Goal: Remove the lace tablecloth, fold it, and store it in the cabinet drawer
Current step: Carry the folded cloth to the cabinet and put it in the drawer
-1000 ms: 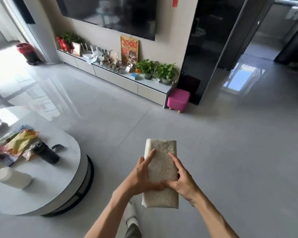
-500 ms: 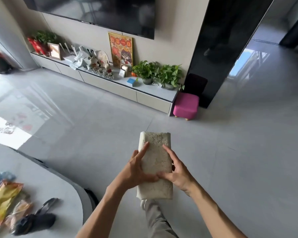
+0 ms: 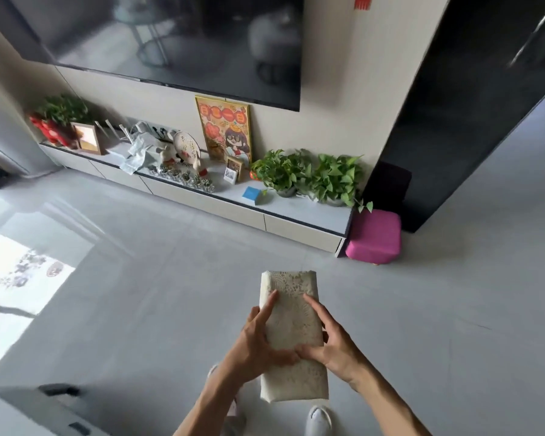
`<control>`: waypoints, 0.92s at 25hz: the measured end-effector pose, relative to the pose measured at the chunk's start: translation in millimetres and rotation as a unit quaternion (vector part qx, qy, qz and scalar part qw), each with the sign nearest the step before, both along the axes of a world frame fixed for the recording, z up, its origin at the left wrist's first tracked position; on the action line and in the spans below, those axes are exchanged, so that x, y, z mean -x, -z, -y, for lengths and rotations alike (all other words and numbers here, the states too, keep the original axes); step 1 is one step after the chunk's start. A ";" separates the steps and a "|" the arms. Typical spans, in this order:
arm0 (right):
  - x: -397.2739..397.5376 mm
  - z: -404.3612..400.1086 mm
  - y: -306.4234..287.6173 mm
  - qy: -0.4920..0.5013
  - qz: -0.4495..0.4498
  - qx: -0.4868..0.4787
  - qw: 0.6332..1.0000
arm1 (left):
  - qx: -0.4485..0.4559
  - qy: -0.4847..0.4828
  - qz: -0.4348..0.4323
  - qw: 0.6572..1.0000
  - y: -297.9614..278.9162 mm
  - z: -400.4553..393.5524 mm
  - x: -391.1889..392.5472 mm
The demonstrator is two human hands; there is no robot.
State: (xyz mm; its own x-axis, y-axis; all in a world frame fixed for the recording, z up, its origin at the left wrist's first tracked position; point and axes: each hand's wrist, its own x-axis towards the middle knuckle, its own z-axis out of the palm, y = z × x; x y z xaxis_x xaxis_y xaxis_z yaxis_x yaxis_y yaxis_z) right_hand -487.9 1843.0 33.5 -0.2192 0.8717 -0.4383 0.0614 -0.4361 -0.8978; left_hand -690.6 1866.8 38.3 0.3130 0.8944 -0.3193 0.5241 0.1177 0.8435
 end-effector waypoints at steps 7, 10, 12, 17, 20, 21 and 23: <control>69.2 -148.4 96.4 0.140 0.015 0.066 0.988 | 0.035 0.140 -0.007 0.989 105.8 -200.5 54.2; 94.7 -192.6 135.8 0.175 0.026 0.083 0.981 | 0.050 0.176 -0.009 0.983 149.1 -260.3 71.1; 102.9 -228.4 175.1 0.179 0.037 0.086 0.979 | 0.062 0.197 -0.021 0.978 189.0 -302.9 75.3; 90.7 -307.0 330.9 0.200 0.035 0.051 0.978 | 0.084 0.146 0.040 0.985 344.5 -385.9 57.3; 57.4 -344.8 451.4 0.182 0.039 0.019 0.982 | 0.066 0.103 0.069 0.990 468.7 -418.5 24.9; 45.4 -358.1 490.0 0.178 0.044 0.010 0.983 | 0.056 0.094 0.077 0.991 509.5 -429.5 14.4; 25.4 -377.1 564.2 0.178 0.059 -0.008 0.982 | 0.022 0.082 0.083 0.993 581.5 -445.2 -8.4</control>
State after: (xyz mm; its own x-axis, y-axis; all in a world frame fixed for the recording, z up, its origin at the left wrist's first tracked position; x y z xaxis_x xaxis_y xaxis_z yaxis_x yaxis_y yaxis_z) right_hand -513.3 2220.1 -530.7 0.1520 0.8907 -0.4285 0.0121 -0.4352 -0.9003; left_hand -682.2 2312.0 -543.2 0.5041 0.8139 -0.2888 0.3936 0.0812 0.9157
